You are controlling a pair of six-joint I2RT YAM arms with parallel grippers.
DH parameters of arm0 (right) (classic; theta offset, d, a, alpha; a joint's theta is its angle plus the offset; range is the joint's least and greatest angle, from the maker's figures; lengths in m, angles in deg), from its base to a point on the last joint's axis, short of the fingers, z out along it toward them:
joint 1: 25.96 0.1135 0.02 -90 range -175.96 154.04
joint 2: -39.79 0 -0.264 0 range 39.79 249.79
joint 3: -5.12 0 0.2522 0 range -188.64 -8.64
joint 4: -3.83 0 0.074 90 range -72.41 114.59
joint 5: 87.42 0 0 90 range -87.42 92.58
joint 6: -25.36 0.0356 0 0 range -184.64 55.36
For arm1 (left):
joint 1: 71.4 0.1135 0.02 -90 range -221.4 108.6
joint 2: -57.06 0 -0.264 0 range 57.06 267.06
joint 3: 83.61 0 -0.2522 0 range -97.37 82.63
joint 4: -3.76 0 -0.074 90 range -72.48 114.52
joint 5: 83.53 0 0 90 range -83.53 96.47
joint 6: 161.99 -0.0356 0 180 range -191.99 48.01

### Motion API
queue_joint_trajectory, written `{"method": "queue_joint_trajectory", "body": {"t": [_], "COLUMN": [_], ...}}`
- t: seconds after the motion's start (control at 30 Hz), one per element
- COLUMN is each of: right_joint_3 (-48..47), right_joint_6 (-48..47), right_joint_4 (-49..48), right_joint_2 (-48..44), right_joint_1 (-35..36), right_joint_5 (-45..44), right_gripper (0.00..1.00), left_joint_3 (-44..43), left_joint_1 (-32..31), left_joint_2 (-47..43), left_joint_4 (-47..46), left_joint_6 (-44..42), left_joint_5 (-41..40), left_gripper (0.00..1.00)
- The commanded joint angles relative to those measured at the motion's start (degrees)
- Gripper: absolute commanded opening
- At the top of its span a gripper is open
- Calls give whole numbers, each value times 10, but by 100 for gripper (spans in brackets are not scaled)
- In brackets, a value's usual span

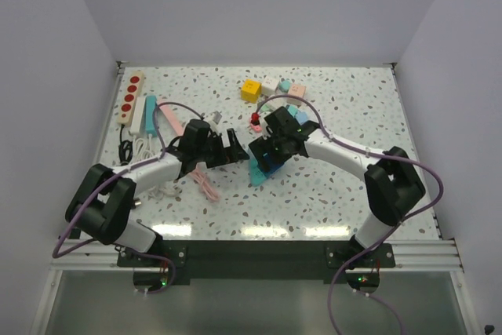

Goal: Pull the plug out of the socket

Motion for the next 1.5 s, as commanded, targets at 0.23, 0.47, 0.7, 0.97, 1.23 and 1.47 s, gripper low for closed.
{"method": "queue_joint_trajectory", "body": {"t": [0.23, 0.47, 0.7, 0.97, 1.23, 1.47], "right_joint_3": [-34, -111, -133, -94, -79, -42], "right_joint_6": [14, 11, 24, 49, 46, 76], "right_joint_4": [13, 74, 84, 33, 32, 9], "right_joint_2": [50, 21, 5, -38, -52, -120], "right_joint_1": [-3, -16, -21, -21, -21, -22], "right_joint_5": [91, 131, 166, 134, 148, 68], "right_gripper": [10, 0, 0, 0, 0, 0], "left_joint_3": [22, 11, 8, 10, 11, 9], "left_joint_1": [0, -5, -9, -28, -29, -28], "left_joint_2": [17, 37, 51, 85, 105, 124], "left_joint_4": [-94, -76, -126, -192, -230, -196], "left_joint_6": [11, -38, -19, 14, 45, 46], "left_joint_5": [73, 111, 161, 239, 251, 208], "left_gripper": [100, 100, 97, 70, 19, 0]}}
